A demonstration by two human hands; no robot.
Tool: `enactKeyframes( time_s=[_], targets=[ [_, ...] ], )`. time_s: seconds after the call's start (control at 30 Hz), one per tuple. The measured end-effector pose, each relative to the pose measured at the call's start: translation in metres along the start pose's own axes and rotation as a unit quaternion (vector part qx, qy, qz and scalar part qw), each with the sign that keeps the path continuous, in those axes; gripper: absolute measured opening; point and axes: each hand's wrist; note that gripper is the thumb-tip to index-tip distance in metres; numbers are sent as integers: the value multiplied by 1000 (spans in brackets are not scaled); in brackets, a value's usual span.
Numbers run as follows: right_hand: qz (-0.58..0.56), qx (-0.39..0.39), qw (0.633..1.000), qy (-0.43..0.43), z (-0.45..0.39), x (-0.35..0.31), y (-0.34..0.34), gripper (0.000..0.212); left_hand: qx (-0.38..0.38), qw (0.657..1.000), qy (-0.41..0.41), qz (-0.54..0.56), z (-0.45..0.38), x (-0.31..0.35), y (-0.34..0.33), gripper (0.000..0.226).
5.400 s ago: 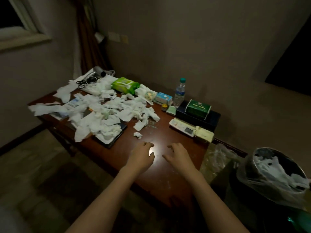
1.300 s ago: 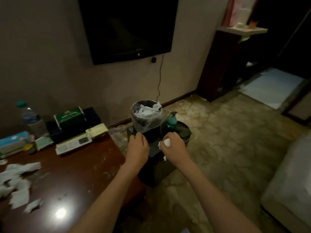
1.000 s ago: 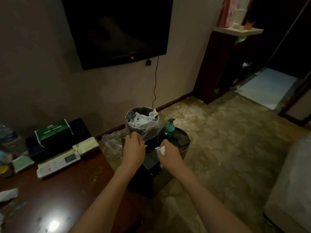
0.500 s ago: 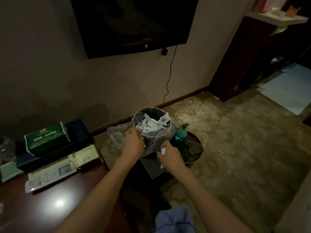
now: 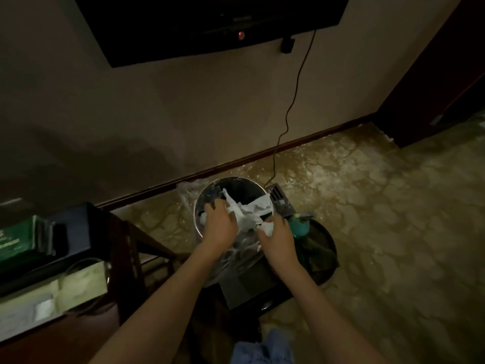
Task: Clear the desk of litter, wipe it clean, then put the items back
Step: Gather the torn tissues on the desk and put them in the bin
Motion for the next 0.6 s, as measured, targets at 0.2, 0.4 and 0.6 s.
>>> enactKeyframes(
  time_s=[0.2, 0.4, 0.6],
  targets=[
    [10, -39, 999, 6, -63, 11, 5, 40, -21, 999, 33, -14, -43, 13, -32, 59],
    [35, -93, 995, 6, -95, 12, -8, 48, -41, 988, 53, -137, -54, 4, -47, 75],
    [99, -170, 980, 19, -117, 14, -28, 59, 10, 983, 65, -173, -46, -10, -50, 53]
  ],
)
Point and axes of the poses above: each hand's wrist, its own z-axis away from the middle knuckle, its own y-axis out of the back of the hand, x = y × z, and after that the axes turned 10 degrees about -z, right-handed
